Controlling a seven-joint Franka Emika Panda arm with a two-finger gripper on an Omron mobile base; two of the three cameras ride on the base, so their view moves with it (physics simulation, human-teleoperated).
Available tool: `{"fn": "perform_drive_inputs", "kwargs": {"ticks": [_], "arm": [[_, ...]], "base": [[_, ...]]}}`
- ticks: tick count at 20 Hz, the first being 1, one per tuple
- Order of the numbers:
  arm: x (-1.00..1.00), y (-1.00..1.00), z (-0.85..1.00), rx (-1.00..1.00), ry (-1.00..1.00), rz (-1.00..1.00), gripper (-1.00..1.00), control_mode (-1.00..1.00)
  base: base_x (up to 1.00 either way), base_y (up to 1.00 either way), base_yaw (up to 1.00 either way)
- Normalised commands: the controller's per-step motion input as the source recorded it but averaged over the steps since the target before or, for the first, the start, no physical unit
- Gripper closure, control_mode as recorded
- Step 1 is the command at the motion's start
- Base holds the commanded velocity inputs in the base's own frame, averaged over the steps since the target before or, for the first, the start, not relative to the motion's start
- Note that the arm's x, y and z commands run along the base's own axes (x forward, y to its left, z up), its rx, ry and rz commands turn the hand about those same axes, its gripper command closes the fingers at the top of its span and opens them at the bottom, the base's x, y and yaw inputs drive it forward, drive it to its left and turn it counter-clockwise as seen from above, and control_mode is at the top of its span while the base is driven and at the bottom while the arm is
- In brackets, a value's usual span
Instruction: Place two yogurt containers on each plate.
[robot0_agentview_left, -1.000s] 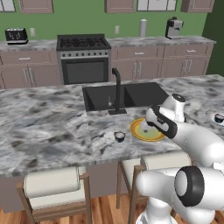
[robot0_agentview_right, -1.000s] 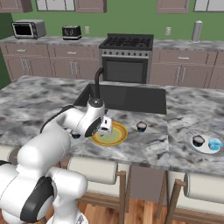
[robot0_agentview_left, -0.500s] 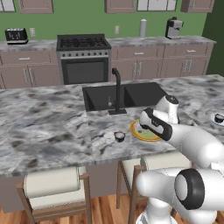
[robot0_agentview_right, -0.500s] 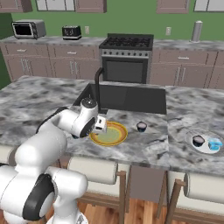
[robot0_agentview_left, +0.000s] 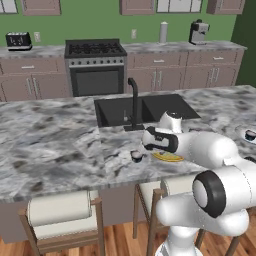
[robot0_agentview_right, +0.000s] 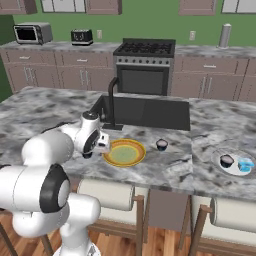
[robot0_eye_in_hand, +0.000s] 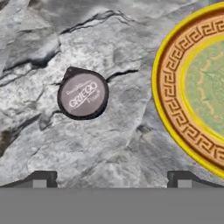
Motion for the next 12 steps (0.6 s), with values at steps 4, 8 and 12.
{"fn": "perform_drive_inputs", "kwargs": {"ticks": [4, 8, 12], "arm": [[0.19, 0.3, 0.09, -0.19, 0.02, 0.1, -1.0, -1.0], [0.22, 0.21, 0.03, -0.22, 0.0, 0.16, -1.0, -1.0], [0.18, 0.15, -0.09, -0.19, -0.14, 0.16, -1.0, -1.0]], "base": [[0.0, 0.0, 0.0], [0.0, 0.0, 0.0], [0.0, 0.0, 0.0]]}}
